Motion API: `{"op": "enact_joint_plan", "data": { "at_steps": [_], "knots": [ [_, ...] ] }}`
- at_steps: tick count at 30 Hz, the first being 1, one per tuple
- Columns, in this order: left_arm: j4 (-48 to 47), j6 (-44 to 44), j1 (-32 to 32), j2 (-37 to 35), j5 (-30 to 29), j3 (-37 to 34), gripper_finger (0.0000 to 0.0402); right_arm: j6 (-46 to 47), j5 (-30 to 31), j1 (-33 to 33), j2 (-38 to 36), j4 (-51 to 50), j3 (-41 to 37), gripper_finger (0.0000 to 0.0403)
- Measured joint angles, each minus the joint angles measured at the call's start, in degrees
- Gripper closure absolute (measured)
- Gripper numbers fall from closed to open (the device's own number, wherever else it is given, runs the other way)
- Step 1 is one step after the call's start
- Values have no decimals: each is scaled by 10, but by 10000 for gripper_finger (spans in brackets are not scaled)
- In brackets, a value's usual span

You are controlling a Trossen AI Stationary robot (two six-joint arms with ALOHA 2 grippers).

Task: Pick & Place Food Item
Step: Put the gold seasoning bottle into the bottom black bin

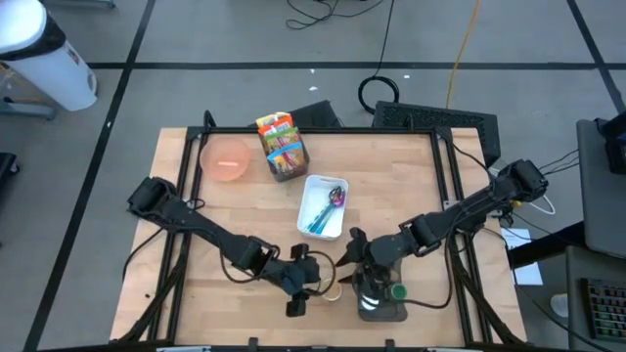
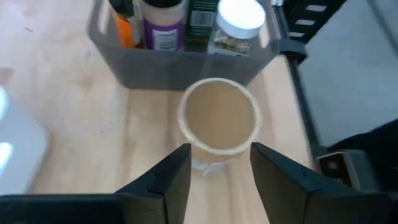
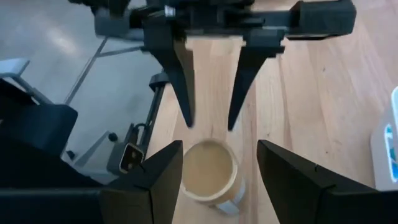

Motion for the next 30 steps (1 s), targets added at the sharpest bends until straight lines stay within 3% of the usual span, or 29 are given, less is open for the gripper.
{"op": "enact_joint_plan", "data": {
  "at_steps": [6,15,22,30],
  "knots": [
    [-3,-27,5,0,38,0,170,5,-4,2,0,-41,0,204],
    [21,-41,-13,37,8,0,96,-6,-2,24,0,-56,0,204],
    [55,-55,-9,75,18,-1,72,-5,-3,24,0,-60,0,204],
    [108,-54,0,103,-13,-1,80,-11,-5,24,0,-79,0,204]
  ]
}}
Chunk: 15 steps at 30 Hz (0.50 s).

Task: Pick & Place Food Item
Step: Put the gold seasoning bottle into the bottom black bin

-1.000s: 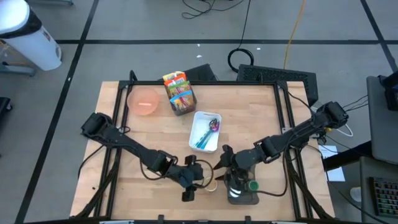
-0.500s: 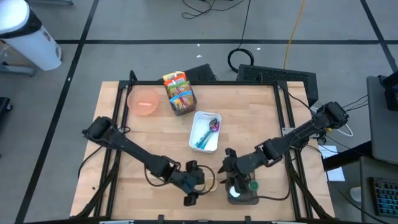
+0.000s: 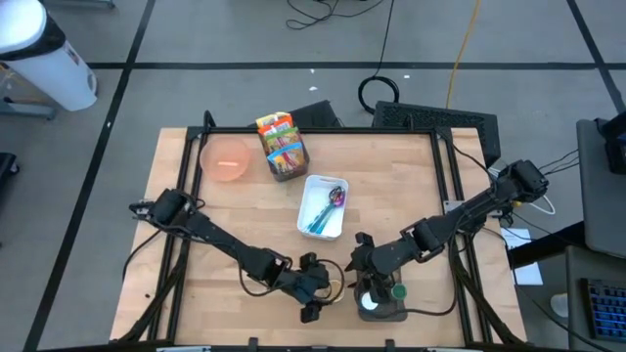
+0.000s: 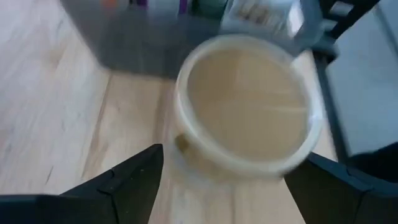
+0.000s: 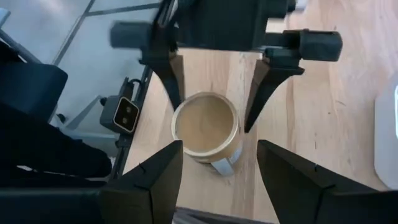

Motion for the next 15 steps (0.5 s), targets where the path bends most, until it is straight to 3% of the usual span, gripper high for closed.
{"op": "enact_joint_plan", "data": {
  "at_steps": [15],
  "knots": [
    [108,4,13,45,2,1,82,0,1,3,0,-24,0,204]
  ]
}}
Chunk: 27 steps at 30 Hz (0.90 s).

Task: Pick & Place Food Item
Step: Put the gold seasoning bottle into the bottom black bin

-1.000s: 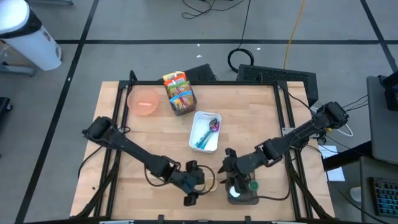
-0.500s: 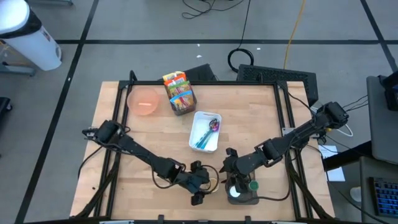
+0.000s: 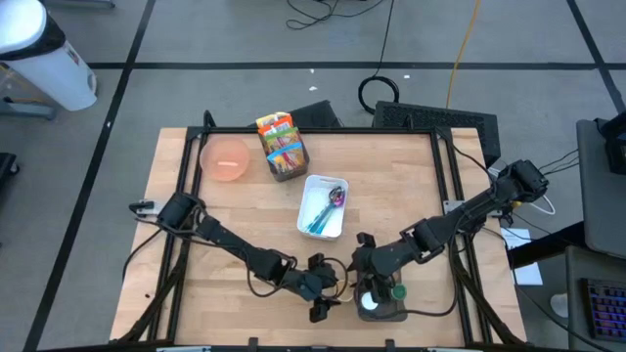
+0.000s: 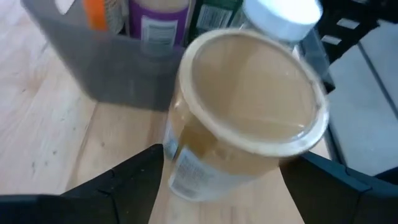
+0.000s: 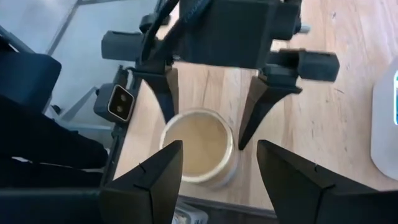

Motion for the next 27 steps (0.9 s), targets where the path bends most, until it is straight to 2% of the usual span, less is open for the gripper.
{"op": "enact_joint_plan", "data": {
  "at_steps": [11,27],
  "knots": [
    [32,3,9,4,-20,0,77,1,1,0,0,-6,0,204],
    [46,29,31,4,-16,0,98,2,3,-1,0,-6,0,204]
  ]
}}
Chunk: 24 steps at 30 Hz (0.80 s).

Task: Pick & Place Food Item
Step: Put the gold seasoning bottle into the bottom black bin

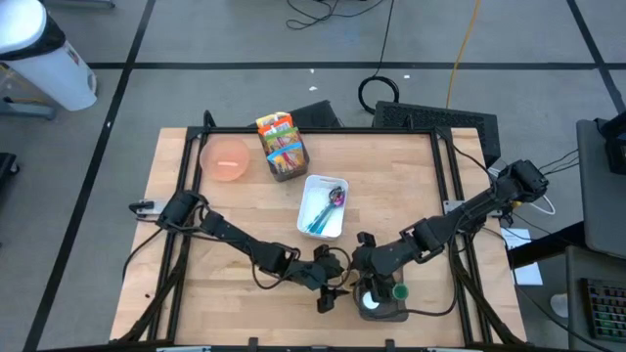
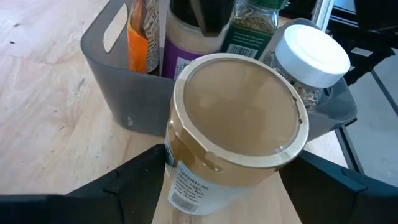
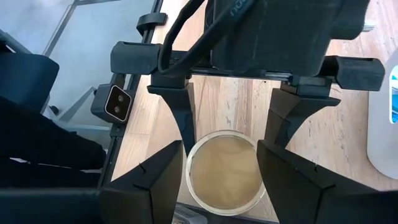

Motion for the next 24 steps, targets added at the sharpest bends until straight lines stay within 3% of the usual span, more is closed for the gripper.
{"op": "enact_joint_plan", "data": {
  "at_steps": [7,18,24],
  "knots": [
    [-1,2,2,0,0,0,139,0,0,0,0,0,0,204],
    [-42,1,1,-2,3,1,135,10,-4,0,0,-34,0,204],
    [-45,4,1,-2,2,1,135,27,-68,1,0,-50,0,204]
  ]
}}
